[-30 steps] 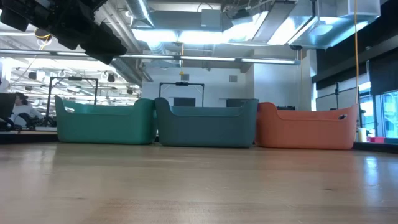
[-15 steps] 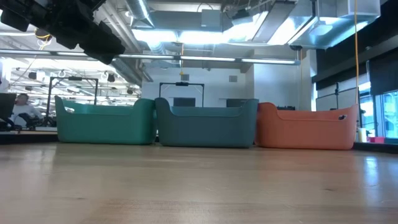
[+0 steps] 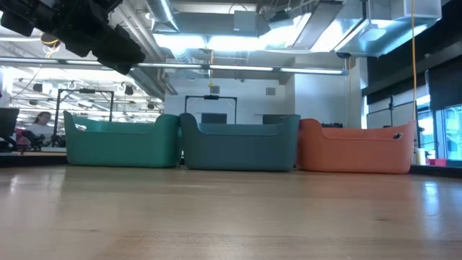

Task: Sort silverware by color (type)
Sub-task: Put the orange fork into the orange bin

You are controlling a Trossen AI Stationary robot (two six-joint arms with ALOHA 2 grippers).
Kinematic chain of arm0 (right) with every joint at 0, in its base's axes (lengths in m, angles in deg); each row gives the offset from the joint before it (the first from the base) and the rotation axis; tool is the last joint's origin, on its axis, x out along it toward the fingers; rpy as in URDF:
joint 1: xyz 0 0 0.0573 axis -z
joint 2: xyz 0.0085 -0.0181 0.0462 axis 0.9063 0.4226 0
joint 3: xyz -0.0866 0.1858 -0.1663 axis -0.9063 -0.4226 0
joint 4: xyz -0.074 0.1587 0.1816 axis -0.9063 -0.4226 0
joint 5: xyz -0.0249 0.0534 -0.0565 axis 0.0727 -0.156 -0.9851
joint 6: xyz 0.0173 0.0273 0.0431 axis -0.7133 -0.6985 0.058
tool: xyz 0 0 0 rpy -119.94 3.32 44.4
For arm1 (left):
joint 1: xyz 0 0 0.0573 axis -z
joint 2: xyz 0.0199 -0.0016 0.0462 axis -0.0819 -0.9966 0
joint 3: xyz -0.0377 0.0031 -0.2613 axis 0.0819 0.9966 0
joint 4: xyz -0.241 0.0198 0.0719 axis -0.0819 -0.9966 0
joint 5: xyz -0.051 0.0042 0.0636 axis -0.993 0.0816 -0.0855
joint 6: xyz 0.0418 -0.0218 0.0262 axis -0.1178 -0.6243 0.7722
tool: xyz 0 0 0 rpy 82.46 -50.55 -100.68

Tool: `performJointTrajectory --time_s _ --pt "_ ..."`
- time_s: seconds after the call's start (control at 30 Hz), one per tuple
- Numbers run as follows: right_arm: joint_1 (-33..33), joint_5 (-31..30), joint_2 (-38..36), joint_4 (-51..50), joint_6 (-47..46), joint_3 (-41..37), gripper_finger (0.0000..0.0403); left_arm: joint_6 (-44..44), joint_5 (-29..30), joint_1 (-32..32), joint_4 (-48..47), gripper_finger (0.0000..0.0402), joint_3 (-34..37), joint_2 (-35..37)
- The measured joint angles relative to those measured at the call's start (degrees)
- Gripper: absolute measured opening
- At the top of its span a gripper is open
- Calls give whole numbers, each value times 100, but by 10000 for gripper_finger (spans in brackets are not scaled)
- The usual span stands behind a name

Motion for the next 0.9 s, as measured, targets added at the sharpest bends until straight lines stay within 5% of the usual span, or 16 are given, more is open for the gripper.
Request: performJointTrajectory --time_s 0.63,0.9 --pt "2311 98 -884 -1186 2008 15 1 -32 13 0 -1 103 0 -4" --pt "2525 -402 -1472 -1515 2172 19 0 -45 15 0 -7 103 0 -66"
